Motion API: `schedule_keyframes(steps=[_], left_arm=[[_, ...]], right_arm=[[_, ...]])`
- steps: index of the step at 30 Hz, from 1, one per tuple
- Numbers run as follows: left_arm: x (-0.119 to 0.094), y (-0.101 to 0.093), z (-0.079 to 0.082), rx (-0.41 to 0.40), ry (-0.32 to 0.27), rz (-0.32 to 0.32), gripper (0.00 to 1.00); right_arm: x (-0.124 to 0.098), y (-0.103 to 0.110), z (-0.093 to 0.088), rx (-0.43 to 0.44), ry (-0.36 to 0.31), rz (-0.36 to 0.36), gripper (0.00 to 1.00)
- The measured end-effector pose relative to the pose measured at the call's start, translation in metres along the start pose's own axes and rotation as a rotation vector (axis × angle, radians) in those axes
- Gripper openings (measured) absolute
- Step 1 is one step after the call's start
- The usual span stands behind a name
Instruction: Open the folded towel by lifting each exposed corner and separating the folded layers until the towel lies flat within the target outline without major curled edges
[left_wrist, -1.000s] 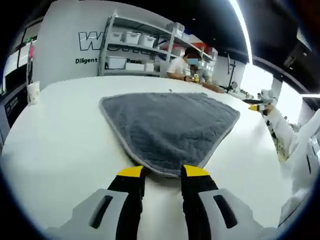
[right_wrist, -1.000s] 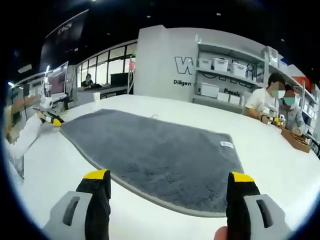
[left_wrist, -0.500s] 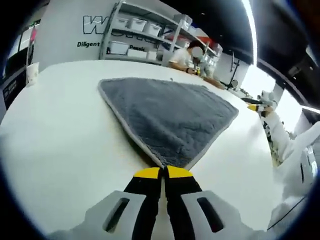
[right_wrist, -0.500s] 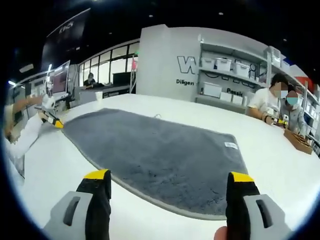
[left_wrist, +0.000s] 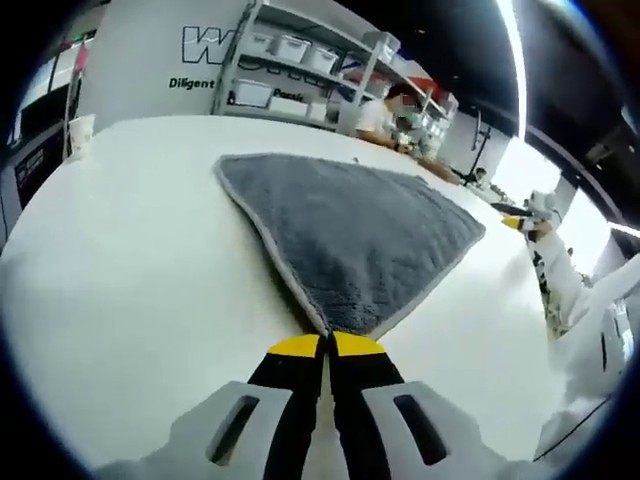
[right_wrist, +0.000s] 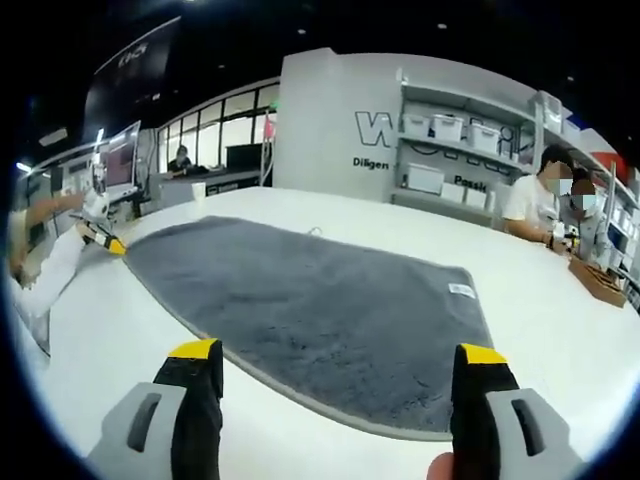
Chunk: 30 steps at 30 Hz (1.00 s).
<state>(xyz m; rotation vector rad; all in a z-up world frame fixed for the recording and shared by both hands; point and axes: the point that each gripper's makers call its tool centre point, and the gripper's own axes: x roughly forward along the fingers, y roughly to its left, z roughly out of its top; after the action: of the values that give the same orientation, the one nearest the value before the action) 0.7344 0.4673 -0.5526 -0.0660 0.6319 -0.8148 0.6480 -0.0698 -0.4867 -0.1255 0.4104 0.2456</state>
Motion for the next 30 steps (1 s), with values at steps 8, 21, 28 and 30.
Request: schedule_keyframes(steps=[8, 21, 28, 30], left_arm=[[-0.020, 0.034, 0.039, 0.066, -0.208, 0.145, 0.39], [-0.007, 0.009, 0.057, 0.186, -0.294, 0.057, 0.92], [-0.004, -0.006, 0.065, 0.214, -0.337, -0.016, 1.00], [-0.003, -0.011, 0.067, 0.231, -0.350, -0.042, 0.99]], right_arm=[[-0.002, -0.003, 0.003, -0.007, -0.014, -0.008, 0.96], [-0.004, -0.001, -0.004, -0.060, -0.016, -0.008, 0.99], [-0.004, -0.004, -0.012, -0.044, -0.031, 0.008, 0.99], [-0.003, -0.007, -0.017, -0.035, -0.035, 0.007, 0.99]])
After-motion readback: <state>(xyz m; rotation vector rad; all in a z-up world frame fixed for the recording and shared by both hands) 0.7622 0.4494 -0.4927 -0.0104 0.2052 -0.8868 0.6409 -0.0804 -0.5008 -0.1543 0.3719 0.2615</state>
